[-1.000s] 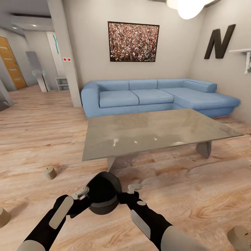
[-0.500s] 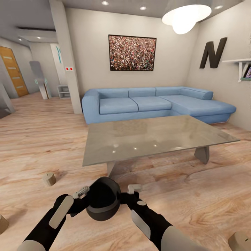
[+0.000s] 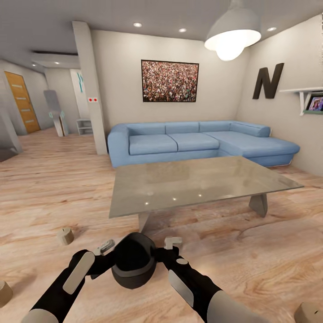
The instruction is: Place each of the two pumpkins and all three candles from the living room inside a cabinet in the living room (use any cabinet), then make sure every cabinet is closed, and position the cauldron so it is next to a table in the living room.
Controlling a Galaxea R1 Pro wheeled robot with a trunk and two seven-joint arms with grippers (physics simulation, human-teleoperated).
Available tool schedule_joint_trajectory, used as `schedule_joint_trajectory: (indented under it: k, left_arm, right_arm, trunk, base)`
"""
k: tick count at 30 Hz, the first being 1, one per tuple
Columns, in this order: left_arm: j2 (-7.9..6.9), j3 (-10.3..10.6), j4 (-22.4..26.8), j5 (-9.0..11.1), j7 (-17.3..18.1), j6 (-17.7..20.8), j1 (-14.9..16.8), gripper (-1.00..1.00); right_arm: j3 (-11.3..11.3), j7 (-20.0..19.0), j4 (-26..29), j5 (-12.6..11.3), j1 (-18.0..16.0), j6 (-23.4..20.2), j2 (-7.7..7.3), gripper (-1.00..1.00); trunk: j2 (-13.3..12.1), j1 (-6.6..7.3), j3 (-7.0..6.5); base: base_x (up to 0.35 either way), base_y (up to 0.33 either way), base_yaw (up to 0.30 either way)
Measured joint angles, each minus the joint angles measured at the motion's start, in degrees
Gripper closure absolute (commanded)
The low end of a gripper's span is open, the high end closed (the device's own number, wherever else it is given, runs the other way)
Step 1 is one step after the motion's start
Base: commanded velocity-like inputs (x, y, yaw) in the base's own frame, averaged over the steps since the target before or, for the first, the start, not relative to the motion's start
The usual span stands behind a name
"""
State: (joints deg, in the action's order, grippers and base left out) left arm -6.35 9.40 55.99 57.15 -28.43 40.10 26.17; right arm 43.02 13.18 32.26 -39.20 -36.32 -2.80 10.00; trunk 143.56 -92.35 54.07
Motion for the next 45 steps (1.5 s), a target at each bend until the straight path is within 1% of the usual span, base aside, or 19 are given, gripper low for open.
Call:
schedule_joint_trajectory:
  k: [6, 15, 26, 34, 45]
  left_arm:
    - [-0.02, 0.0, 0.0, 0.0, -0.01, 0.0, -0.01, -1.0]
    - [-0.05, 0.0, 0.0, 0.0, 0.0, 0.0, 0.02, -1.0]
    - [0.0, 0.01, 0.06, -0.01, 0.0, 0.0, 0.01, -1.0]
    - [-0.05, 0.0, 0.08, 0.0, 0.0, 0.0, 0.0, -1.0]
    - [-0.08, 0.0, 0.09, 0.0, 0.07, 0.0, -0.01, -1.0]
  right_arm:
    - [-0.01, 0.04, 0.03, 0.0, 0.04, -0.07, 0.0, -1.0]
    - [-0.03, 0.0, 0.04, 0.02, 0.04, -0.09, 0.0, -1.0]
    - [-0.03, 0.0, 0.04, 0.02, 0.05, -0.09, 0.0, -1.0]
    - [0.0, 0.0, 0.04, 0.0, 0.05, -0.09, 0.0, -1.0]
    - [-0.02, 0.0, 0.11, 0.01, 0.01, -0.09, 0.0, -1.0]
  trunk:
    - [-0.08, 0.13, -1.37]
    - [-0.2, 0.36, -3.81]
    - [-0.42, 0.71, -6.89]
    - [-3.62, 2.46, -8.49]
    - [-8.04, 4.84, -10.97]
  base:
    - [-0.146, 0.033, -0.057]
    - [-0.27, 0.086, -0.226]
    - [-0.034, 0.008, -0.242]
    - [-0.006, 0.001, -0.087]
    - [-0.267, 0.077, -0.176]
